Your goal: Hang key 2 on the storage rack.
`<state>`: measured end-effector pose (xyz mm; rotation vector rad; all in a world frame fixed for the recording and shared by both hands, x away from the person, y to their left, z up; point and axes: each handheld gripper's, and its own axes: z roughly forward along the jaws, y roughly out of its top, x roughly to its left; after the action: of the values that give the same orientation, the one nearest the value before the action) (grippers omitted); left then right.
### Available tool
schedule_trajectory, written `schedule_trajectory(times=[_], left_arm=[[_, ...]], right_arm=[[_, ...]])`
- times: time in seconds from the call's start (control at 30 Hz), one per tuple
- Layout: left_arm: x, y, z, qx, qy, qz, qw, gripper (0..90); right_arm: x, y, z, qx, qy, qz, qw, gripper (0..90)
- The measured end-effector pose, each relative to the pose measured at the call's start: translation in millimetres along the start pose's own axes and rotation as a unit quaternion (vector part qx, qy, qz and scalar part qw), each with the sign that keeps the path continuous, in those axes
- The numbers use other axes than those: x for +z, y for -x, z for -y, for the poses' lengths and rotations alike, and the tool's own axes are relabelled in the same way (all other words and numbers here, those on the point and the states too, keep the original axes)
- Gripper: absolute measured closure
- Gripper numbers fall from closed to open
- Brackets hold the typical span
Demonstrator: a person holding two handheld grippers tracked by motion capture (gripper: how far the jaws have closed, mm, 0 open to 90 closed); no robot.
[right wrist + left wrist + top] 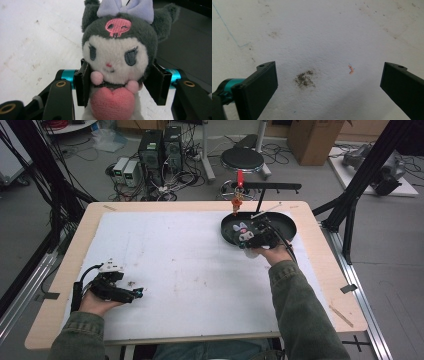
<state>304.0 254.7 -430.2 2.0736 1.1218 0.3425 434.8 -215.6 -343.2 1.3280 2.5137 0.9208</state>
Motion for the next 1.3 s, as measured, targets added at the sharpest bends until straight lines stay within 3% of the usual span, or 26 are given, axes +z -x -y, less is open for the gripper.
schedule_trajectory(times=[0.23,0.5,0.87,1.07,1.2,1.27,1.3], left_arm=[[0.5,-0.2,-0.5,-0.002,0.000,0.004,1.0000,1.7],[-0.6,-0.9,0.2,-0.004,-0.001,-0.002,1.0000,1.7],[0.0,-2.7,1.5,-0.009,-0.002,0.001,1.0000,1.7],[-0.4,-3.2,1.8,-0.011,-0.005,-0.002,0.9999,1.7],[-0.1,-3.1,1.9,-0.010,-0.008,-0.004,0.9999,1.7],[0.2,-3.8,1.9,-0.014,-0.005,-0.003,0.9999,1.7],[0.5,-3.9,1.9,-0.014,-0.006,-0.004,0.9999,1.7]], right_arm=[[-11.7,13.3,-3.4,0.011,0.012,0.012,0.9998,44.6],[-30.6,21.3,-28.5,0.001,0.033,0.018,0.9993,44.6],[-51.1,42.7,-50.4,0.027,0.067,0.033,0.9968,44.4],[-52.0,56.9,-50.7,0.047,0.079,0.041,0.9949,44.2],[-53.2,63.1,-55.3,0.057,0.094,0.032,0.9934,44.3],[-53.6,64.9,-58.8,0.050,0.099,0.030,0.9934,44.3],[-54.2,65.5,-62.8,0.045,0.087,0.040,0.9944,44.3]])
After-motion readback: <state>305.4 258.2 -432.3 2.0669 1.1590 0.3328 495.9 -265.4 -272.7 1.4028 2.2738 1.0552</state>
